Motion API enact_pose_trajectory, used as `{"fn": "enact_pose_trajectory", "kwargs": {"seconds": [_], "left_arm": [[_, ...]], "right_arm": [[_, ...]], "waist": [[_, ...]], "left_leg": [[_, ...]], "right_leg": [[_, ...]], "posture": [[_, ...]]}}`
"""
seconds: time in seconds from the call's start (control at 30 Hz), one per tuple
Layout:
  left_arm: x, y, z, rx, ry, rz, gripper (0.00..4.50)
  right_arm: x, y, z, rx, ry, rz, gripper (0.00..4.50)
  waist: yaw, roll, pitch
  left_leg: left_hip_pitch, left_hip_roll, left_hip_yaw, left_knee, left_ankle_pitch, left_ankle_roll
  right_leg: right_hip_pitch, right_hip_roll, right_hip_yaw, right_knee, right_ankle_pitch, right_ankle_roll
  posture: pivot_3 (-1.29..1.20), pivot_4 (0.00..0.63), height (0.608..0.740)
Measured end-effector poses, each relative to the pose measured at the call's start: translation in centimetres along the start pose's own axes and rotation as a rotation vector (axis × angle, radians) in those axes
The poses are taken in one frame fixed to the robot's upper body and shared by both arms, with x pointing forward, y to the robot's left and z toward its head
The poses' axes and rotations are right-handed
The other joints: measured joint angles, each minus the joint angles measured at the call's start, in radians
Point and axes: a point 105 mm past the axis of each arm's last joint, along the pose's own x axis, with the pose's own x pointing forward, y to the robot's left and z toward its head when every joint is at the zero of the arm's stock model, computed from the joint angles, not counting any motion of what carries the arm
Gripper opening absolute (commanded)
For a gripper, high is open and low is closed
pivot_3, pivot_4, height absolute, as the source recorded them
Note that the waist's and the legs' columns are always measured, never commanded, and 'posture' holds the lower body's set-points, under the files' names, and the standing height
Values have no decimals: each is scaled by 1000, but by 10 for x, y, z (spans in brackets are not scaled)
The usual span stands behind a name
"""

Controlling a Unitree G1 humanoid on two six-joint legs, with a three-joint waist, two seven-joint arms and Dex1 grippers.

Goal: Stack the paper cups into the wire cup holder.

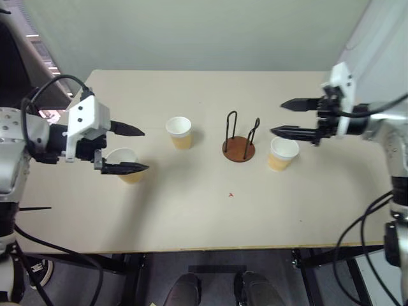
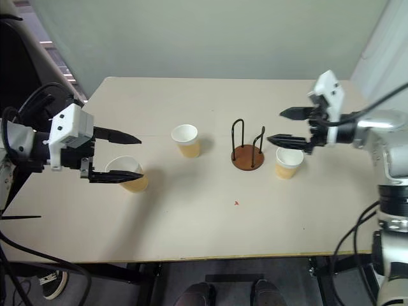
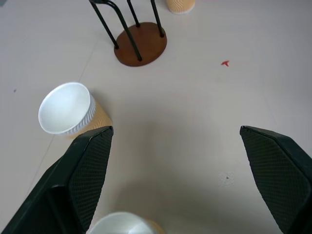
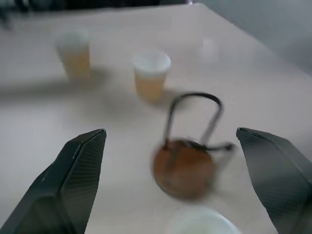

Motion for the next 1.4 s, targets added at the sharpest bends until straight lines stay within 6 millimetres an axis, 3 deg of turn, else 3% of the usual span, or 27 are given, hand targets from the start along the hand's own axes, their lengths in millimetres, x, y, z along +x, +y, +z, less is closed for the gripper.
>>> {"fn": "enact_pose_trajectory", "kwargs": {"seconds": [0.17, 0.27, 0.43, 0.7, 1.07, 1.17, 1.4], "left_arm": [[14, -13, -3, -48, -33, -15, 4468], [14, -9, -1, -44, -43, 27, 4468], [15, -8, 0, -41, -49, 42, 4468], [16, -9, 1, -35, -51, 42, 4468], [17, -10, 4, -32, -47, 44, 4468], [17, -9, 4, -33, -46, 48, 4500], [17, -7, 8, -19, -50, 46, 4500]], "right_arm": [[15, 2, -16, 271, 47, -117, 4479], [19, 12, -20, 332, 79, -121, 4479], [20, 11, -32, 448, 101, -190, 4479], [40, 2, -52, 540, 112, -287, 4479], [58, -10, -49, 550, 44, -317, 4479], [63, -14, -45, 540, 19, -327, 3831], [65, -15, -44, 533, 5, -331, 1246]], "waist": [[10, 0, 0], [12, 0, 0], [12, -1, 0], [12, -1, 0], [12, -1, 0], [12, -1, 0], [13, -1, 0]], "left_leg": [[-4, -1, 0, 2, 5, -9], [-5, -1, 0, 2, 5, -10], [-5, -1, 0, 2, 5, -10], [-5, -2, -3, 1, 4, -7], [-6, -2, -5, 1, 4, -8], [-6, -2, -5, 0, 4, -8], [-9, -3, -5, 1, 6, -12]], "right_leg": [[-2, 0, 0, -2, 0, 1], [-4, 0, 0, -2, 0, 1], [-4, 0, 0, -1, 0, 1], [-6, 0, -1, 1, 2, -1], [-7, 0, -1, 0, 2, -1], [-7, 0, -1, 0, 2, -1], [-9, 0, -2, 0, 2, -1]], "posture": [[0, 150, 740], [0, 150, 740], [0, 150, 740], [0, 150, 740], [0, 150, 740], [0, 150, 740], [0, 150, 740]]}}
